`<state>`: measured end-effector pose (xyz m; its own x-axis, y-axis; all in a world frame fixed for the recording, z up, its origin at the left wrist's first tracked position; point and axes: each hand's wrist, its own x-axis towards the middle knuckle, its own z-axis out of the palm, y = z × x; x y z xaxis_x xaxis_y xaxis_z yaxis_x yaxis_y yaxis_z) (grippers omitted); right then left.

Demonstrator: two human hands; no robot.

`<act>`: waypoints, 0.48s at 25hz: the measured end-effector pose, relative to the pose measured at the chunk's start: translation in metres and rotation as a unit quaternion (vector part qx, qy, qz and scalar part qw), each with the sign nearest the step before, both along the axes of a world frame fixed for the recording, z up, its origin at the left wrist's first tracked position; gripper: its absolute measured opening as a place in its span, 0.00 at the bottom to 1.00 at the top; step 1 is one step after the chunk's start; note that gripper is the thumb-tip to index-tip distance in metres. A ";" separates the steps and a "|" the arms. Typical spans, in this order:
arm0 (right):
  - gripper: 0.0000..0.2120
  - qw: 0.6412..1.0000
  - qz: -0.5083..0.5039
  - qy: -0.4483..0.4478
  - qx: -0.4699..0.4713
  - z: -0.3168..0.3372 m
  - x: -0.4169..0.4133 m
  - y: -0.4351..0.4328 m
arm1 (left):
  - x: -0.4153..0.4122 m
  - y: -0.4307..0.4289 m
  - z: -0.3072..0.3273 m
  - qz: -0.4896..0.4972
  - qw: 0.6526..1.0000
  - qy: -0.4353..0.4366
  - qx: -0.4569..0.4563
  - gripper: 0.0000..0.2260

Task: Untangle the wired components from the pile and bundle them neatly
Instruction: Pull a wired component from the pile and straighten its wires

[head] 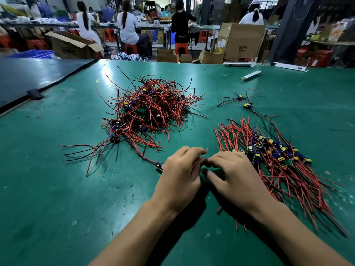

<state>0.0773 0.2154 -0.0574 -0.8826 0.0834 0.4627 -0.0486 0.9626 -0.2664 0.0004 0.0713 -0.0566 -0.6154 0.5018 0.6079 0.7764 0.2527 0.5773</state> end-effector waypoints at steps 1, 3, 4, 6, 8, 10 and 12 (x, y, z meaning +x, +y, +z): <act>0.11 1.000 0.003 -0.008 0.011 0.000 0.000 0.000 | 0.004 0.004 0.002 0.001 0.999 0.019 0.037 0.06; 0.16 0.999 0.023 -0.036 0.013 0.001 0.000 0.000 | 0.010 0.008 0.003 -0.006 0.994 0.053 0.094 0.04; 0.18 0.998 0.040 -0.044 -0.002 0.001 0.000 -0.002 | 0.014 0.010 0.003 -0.017 0.991 0.067 0.112 0.03; 0.16 0.995 0.078 -0.008 -0.058 0.001 -0.001 -0.005 | 0.020 0.011 0.005 -0.036 0.986 0.093 0.135 0.02; 0.09 0.982 0.076 0.070 -0.160 0.003 -0.002 -0.005 | 0.021 0.011 0.005 -0.043 0.982 0.114 0.144 0.03; 0.05 0.933 0.026 0.085 -0.349 0.009 -0.004 -0.001 | 0.019 0.011 0.004 -0.035 0.983 0.120 0.136 0.03; 0.04 0.844 -0.007 0.089 -0.528 0.016 -0.006 0.005 | 0.014 0.009 0.000 -0.025 0.990 0.069 0.117 0.02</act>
